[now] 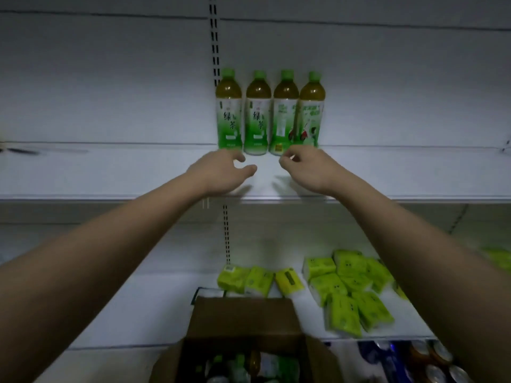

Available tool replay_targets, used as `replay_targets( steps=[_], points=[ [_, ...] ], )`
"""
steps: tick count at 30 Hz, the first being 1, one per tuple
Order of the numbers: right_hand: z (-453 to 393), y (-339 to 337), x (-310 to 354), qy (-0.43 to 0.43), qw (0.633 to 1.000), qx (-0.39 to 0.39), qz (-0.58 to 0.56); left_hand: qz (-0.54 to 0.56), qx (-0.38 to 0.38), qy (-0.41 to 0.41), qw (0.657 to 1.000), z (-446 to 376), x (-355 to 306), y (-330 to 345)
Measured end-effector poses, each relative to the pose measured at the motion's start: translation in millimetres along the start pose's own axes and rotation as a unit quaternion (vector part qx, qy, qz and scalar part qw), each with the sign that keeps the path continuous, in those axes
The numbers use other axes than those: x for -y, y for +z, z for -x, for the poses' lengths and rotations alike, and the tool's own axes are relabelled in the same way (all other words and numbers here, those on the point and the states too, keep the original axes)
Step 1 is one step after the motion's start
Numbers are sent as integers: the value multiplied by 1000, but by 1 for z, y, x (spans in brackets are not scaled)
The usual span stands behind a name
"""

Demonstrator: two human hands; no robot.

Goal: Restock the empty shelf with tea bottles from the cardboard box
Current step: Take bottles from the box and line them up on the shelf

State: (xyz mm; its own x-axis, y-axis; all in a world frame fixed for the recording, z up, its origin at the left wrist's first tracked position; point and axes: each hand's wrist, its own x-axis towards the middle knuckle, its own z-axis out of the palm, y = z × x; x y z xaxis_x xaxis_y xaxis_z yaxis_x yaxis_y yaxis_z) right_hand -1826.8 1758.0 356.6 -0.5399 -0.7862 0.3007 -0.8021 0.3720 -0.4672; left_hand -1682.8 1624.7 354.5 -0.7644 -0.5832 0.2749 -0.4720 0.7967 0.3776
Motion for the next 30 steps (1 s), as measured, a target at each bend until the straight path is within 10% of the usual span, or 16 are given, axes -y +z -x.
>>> replay_targets(
  steps=[10, 20, 30],
  points=[
    [136, 121, 20, -11, 983, 36, -179, 69, -45, -50, 995, 154, 50, 42],
    [260, 304, -70, 184, 914, 321, -169, 74, 145, -217, 962, 295, 136, 219],
    [326, 382, -105, 175, 823, 539, -20, 51, 352, -275, 893, 341, 178, 317]
  ],
)
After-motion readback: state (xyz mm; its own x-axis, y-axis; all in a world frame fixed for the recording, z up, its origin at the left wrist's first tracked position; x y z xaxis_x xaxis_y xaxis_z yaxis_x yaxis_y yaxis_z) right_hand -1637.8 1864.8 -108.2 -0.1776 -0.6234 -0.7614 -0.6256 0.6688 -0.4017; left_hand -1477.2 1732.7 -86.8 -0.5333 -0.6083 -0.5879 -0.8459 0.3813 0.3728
